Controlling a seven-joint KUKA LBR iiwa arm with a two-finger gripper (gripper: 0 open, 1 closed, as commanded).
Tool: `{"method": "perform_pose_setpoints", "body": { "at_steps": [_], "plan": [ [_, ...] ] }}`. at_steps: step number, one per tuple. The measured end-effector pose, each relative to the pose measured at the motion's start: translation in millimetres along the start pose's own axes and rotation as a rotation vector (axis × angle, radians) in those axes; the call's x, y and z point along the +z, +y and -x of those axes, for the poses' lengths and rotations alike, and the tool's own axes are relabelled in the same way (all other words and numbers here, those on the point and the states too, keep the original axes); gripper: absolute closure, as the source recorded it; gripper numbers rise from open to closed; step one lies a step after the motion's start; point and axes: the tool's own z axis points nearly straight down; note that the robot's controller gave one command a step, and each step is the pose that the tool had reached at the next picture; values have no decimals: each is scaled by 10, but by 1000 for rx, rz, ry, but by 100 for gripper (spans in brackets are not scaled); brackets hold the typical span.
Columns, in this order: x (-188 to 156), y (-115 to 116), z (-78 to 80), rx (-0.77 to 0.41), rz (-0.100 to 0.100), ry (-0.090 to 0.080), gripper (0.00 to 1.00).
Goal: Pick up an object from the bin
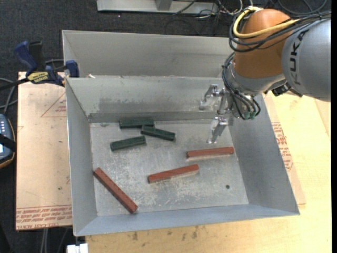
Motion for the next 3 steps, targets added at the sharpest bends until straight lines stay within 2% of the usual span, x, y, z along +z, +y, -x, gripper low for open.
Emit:
{"method": "perform_pose_setpoints", "body": {
  "at_steps": [1, 2, 3],
  "plan": [
    [0, 0, 0, 0, 0, 0, 0],
    [364, -114, -150, -63, 0, -6, 0],
    [1163, -344, -304, -19, 0, -3, 100]
  ]
}}
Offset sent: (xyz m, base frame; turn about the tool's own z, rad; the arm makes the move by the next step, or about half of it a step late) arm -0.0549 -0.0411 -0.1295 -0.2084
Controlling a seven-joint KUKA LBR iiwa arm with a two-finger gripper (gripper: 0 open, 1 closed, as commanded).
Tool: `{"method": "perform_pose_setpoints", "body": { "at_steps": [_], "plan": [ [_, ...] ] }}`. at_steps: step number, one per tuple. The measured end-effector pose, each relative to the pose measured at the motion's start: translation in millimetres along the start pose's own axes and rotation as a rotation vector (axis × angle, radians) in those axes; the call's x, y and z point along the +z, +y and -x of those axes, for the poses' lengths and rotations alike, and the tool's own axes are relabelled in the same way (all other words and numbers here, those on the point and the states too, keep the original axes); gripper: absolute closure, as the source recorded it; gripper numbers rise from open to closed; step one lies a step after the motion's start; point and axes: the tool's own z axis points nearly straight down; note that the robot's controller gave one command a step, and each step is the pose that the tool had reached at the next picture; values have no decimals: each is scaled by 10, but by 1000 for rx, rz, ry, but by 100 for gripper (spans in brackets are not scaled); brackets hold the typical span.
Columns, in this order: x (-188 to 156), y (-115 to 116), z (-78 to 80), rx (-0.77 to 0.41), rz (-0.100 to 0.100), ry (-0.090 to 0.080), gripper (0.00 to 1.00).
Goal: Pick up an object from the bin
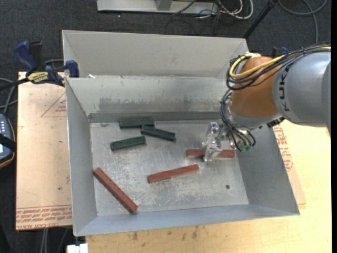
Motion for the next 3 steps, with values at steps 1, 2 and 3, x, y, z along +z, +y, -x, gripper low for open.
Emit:
{"method": "perform_pose_setpoints", "body": {
  "at_steps": [1, 2, 3],
  "plan": [
    [0, 0, 0, 0, 0, 0, 100],
    [33, 270, 188, -37, -8, -1, 100],
    [-1426, -123, -31, 1, -1, -1, 100]
  ]
}}
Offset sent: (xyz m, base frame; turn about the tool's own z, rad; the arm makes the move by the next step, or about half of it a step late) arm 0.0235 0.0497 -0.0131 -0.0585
